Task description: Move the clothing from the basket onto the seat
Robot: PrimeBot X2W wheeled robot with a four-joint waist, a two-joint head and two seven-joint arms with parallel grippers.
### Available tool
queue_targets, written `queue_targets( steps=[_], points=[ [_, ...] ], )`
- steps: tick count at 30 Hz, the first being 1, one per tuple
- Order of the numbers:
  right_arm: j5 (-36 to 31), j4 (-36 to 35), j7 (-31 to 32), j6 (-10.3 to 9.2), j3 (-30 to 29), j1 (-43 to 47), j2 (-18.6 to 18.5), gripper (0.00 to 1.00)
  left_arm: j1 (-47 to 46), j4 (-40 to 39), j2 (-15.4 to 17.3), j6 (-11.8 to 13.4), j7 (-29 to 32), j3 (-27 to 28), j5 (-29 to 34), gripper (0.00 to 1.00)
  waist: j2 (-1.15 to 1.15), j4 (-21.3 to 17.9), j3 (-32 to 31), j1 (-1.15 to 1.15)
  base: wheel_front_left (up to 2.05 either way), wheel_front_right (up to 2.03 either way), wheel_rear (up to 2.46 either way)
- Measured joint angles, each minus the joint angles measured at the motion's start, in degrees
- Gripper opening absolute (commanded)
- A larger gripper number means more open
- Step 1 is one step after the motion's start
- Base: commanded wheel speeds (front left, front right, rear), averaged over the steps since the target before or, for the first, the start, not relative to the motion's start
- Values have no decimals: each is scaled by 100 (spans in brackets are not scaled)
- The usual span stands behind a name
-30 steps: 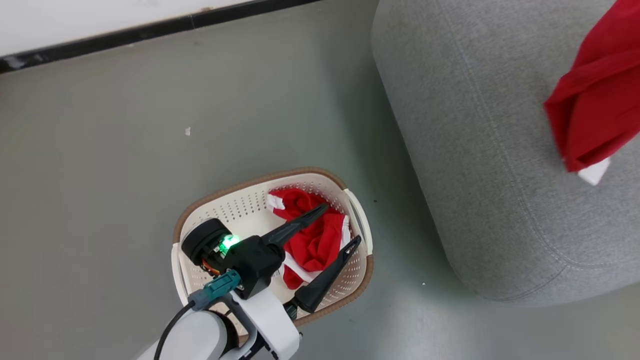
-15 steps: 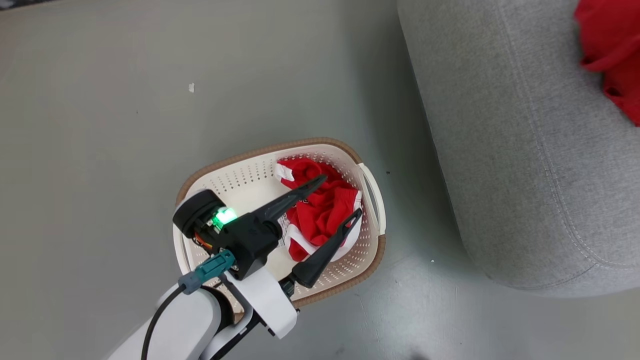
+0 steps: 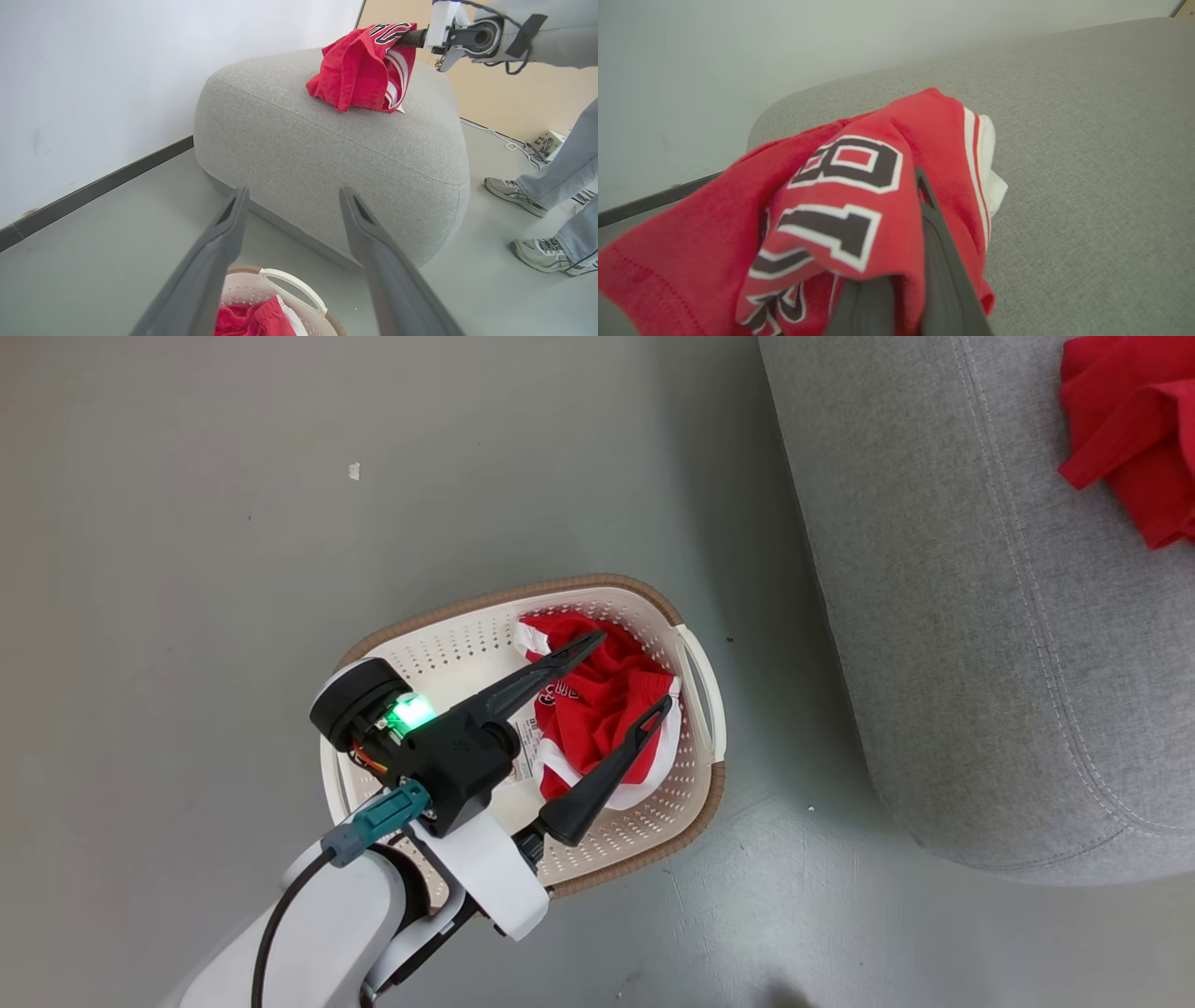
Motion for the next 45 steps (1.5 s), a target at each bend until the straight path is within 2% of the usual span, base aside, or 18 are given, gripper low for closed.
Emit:
queue_targets(
  steps=[5,6,8,9,10,30,45],
  points=[
    [90,223,218,0,134,0,18,0,-27,71,16,-2,-59,0,-1,100,0,-18,-46,0,0,0,0],
    [125,282,277,0,154,1,26,11,-37,87,16,-5,-82,0,-1,100,0,-22,-59,0,0,0,0],
    [133,359,346,0,202,7,25,56,-70,113,15,-5,-99,-1,-2,100,0,-28,-89,0,0,0,0],
    [166,397,367,0,205,2,25,85,-82,121,14,-7,-107,0,-3,100,0,-31,-105,0,0,0,0],
    [190,421,383,0,220,-1,23,100,-82,134,14,-7,-135,-1,-10,100,0,-34,-122,0,0,0,0],
    [409,337,504,0,931,39,-11,100,-75,556,-35,-8,-475,27,-123,100,0,-123,-657,0,0,0,0],
    [495,-132,45,0,1274,392,-274,100,187,853,-57,31,-840,274,-232,100,0,-73,-1197,0,0,0,0]
  ],
)
